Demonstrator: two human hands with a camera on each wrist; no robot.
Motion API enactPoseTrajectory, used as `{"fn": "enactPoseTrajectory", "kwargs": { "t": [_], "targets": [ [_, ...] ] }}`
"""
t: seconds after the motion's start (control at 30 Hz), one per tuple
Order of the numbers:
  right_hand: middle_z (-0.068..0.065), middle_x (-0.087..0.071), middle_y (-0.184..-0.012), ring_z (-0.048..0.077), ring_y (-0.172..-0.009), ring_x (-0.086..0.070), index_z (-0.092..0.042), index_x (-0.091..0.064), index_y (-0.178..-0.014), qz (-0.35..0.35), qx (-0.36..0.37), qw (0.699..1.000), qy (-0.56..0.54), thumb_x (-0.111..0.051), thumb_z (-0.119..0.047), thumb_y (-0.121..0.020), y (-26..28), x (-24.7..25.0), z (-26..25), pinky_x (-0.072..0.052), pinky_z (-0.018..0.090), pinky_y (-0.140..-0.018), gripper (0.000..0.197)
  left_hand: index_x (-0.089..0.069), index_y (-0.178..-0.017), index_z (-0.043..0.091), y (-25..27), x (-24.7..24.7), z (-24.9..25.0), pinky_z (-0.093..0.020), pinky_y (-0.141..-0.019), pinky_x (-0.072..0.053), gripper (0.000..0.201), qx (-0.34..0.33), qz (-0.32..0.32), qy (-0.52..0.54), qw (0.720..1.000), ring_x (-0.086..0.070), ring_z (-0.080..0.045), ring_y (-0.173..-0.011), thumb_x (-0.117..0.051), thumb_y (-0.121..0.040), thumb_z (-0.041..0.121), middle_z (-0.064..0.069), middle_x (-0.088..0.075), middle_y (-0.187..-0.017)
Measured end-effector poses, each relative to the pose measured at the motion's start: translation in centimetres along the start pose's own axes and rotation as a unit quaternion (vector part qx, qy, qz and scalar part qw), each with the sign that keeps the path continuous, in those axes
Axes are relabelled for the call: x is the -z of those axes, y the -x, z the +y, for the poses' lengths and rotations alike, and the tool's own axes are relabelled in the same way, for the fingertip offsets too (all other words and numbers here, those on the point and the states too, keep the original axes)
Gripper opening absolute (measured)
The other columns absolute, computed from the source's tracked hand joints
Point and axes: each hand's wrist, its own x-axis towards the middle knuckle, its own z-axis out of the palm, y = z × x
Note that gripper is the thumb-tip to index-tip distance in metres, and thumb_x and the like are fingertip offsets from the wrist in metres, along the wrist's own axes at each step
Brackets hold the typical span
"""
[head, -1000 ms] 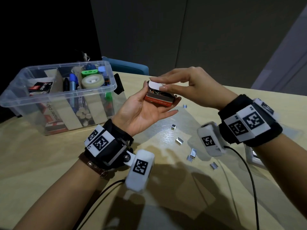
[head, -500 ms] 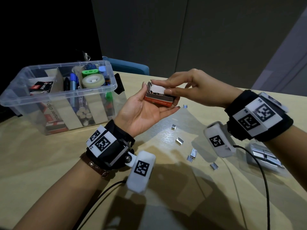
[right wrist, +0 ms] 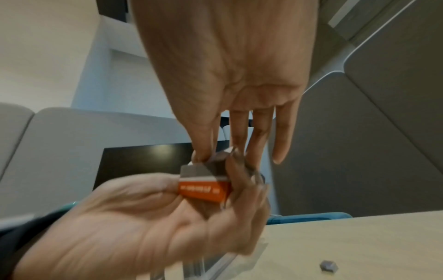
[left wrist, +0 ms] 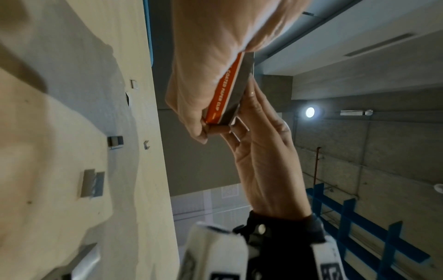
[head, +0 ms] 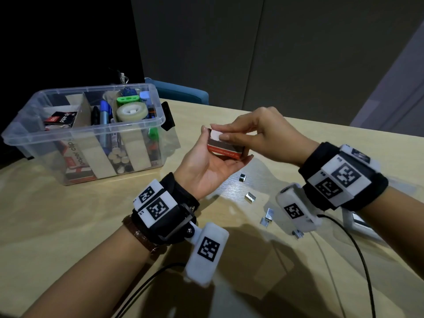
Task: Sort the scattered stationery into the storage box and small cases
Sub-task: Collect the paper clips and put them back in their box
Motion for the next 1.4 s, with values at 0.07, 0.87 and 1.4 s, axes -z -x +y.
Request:
{"fn": "enactPoseTrajectory", "kwargs": {
  "t": [0.07, 0.87, 1.4],
  "targets": [
    [-0.005, -0.075, -0.091, -0.001, -0.080, -0.066, -0.024, -0.071, -0.117, -0.040, -0.038, 0.998, -0.044, -0.063, -0.035, -0.091, -0.4, 1.2, 0.0, -0.054, 0.020, -0.080, 0.029, -0.058, -0.115, 0.003, 0.1, -0.1, -0.3, -0.047, -0.097, -0.048, 0.063, -0.006, 0.004, -0.004, 1.000, -0.065, -0.029, -0.091, -0.028, -0.099, 0.057, -0.019, -0.069, -0.098],
    [-0.002, -0.068, -0.102, 0.013, -0.097, -0.067, -0.023, -0.069, -0.119, -0.121, -0.025, 0.983, -0.136, -0.066, -0.038, -0.078, -0.5, 1.7, 0.5, -0.055, 0.023, -0.080, 0.044, -0.052, -0.127, 0.001, 0.6, -0.6, 0.0, -0.047, -0.096, -0.049, 0.067, 0.011, 0.015, 0.018, 1.000, -0.068, -0.029, -0.084, -0.031, -0.099, 0.058, -0.023, -0.068, -0.092],
    [-0.006, -0.069, -0.115, 0.018, -0.093, -0.065, -0.032, -0.066, -0.125, 0.018, 0.168, 0.958, 0.233, -0.046, -0.042, -0.099, 1.1, -0.5, 0.0, -0.049, 0.042, -0.079, 0.034, -0.059, -0.103, -0.002, 1.1, -1.1, 0.0, -0.045, -0.082, -0.053, 0.066, 0.031, 0.050, 0.086, 0.995, -0.068, -0.029, -0.080, -0.030, -0.100, 0.056, -0.021, -0.067, -0.073]
  ]
}}
